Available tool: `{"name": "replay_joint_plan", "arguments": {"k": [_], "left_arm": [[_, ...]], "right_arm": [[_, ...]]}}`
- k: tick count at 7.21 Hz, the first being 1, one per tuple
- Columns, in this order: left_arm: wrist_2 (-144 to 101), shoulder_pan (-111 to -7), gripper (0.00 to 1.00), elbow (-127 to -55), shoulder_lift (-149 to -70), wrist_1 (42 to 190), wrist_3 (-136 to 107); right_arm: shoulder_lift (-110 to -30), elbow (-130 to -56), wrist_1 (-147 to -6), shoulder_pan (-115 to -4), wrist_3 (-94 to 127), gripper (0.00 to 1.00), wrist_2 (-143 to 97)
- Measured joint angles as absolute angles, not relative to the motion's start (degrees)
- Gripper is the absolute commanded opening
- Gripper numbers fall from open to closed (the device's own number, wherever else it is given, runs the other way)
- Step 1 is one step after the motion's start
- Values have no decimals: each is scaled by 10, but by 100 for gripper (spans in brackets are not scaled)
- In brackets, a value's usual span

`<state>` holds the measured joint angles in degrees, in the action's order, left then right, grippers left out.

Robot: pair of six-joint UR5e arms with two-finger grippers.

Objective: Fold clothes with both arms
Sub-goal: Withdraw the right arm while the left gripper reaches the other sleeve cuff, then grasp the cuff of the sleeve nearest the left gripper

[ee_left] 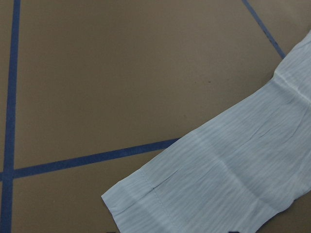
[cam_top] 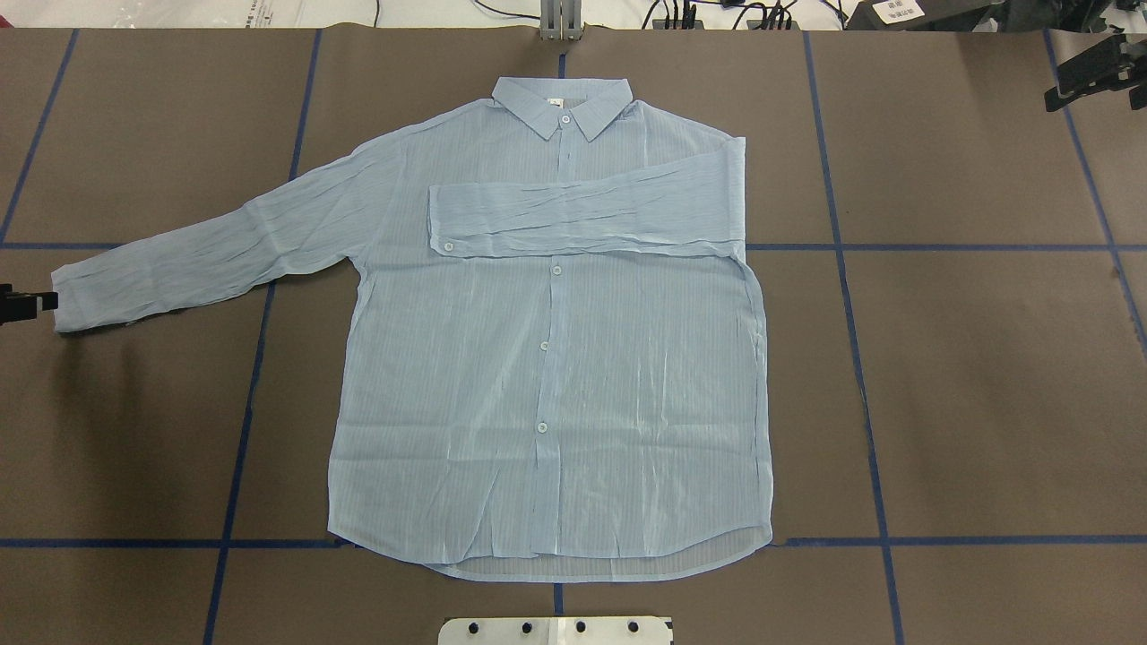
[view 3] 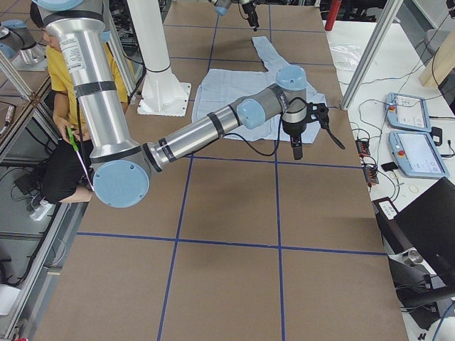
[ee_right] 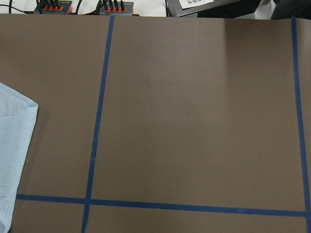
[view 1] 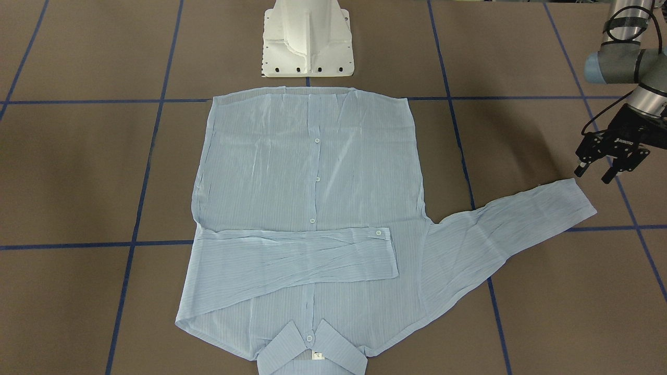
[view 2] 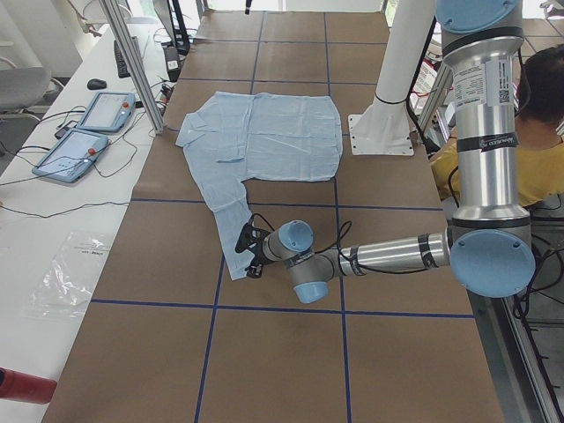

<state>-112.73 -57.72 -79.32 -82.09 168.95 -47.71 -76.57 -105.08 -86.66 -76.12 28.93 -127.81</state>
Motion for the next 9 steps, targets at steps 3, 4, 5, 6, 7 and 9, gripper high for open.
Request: {"name": "replay_joint_plan", "arguments": {"k": [3,4,5,6,7,9], "left_arm": [[-1118,-552,71,-780,-822,1693,-483],[-1118,-548,71,-779,-822,1693,-483],[-1118,-543,71,-779,-823,1693,-482],[-1115,-537,71,-778,-824,1692,-482],[-1111,-534,70,-778,-825,1692,-481],[-1106,-532,68,-775,-826,1692,-481]], "right_arm": [[-783,-1063,-866,-763,288,100,-1277],[-785,-1065,-866,-763,288,100,-1277],[-786,-1065,-865,-763,288,100,-1277],[-788,-1065,-865,-763,288,100,-1277],[-789,-1065,-865,-763,288,100,-1277],[-791,-1065,-865,-763,287,100,-1277]]}}
